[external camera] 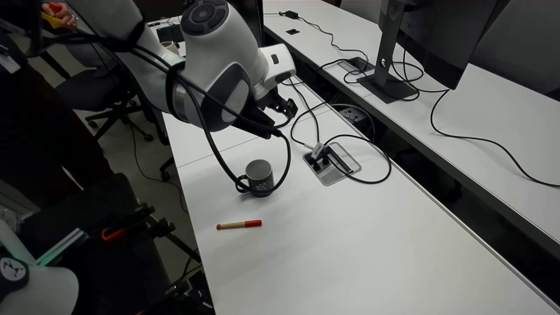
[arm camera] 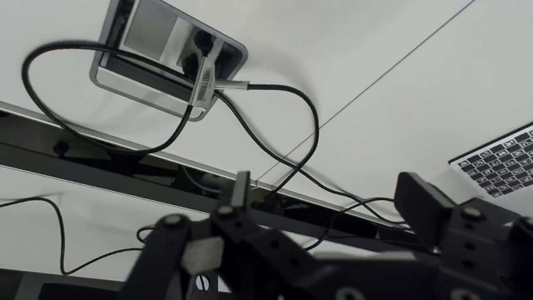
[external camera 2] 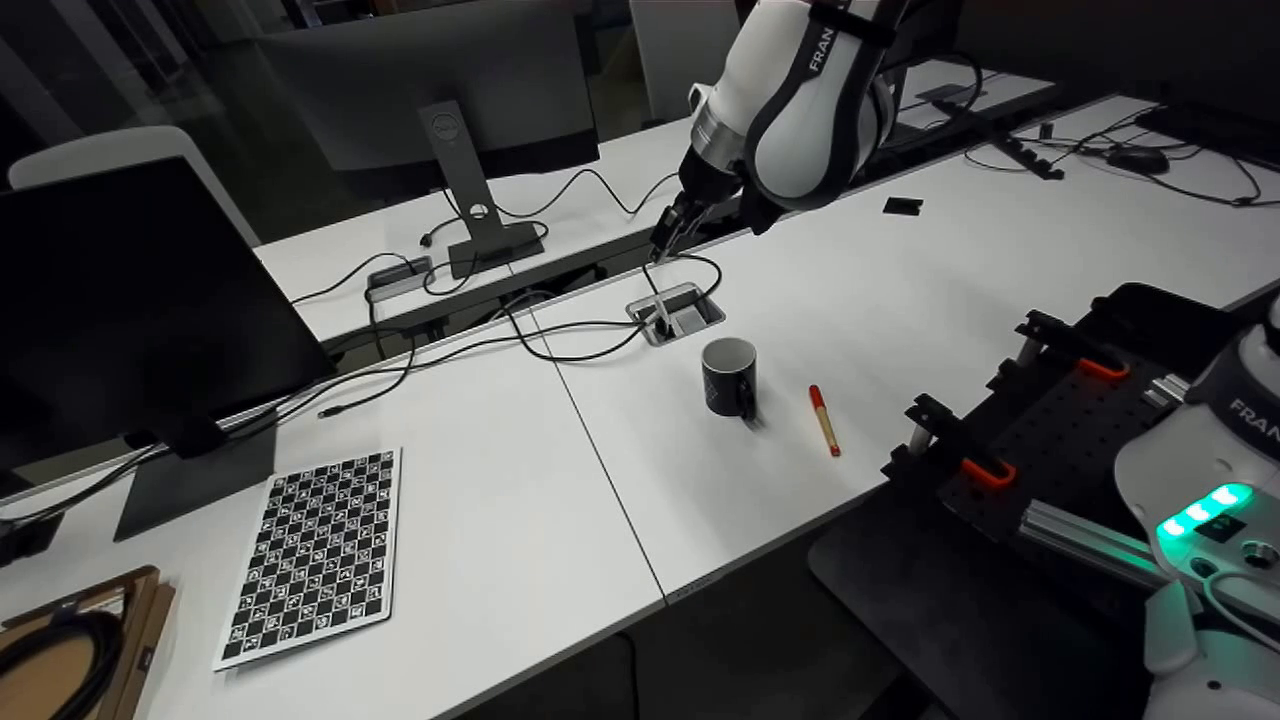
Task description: Rotate the black cup counterclockwise so that the handle is on the right side
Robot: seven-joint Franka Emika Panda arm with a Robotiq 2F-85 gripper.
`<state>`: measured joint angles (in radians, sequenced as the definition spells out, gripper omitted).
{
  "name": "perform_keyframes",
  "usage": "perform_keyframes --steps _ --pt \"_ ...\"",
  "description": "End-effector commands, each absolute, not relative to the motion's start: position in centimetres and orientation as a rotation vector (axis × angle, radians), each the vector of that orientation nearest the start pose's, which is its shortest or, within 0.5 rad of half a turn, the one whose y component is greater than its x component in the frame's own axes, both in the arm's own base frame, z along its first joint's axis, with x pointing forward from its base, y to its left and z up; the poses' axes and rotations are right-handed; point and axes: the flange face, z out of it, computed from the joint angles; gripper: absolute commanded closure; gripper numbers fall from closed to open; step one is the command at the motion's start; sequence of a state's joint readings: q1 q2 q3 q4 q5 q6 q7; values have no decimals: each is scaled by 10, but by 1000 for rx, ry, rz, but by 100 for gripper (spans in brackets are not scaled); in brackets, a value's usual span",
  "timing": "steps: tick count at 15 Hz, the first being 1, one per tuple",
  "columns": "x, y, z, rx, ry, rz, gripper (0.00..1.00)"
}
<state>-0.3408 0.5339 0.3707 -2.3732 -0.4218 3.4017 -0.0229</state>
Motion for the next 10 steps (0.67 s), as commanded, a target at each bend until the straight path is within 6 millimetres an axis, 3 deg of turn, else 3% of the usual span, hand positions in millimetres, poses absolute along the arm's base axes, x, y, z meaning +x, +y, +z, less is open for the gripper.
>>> perform_keyframes --steps 1,8,10 --pt "524 64 183 -2795 -597 -815 43" --pt "510 70 174 -2789 -656 -672 96" --pt "505 74 171 -2768 -673 -628 100"
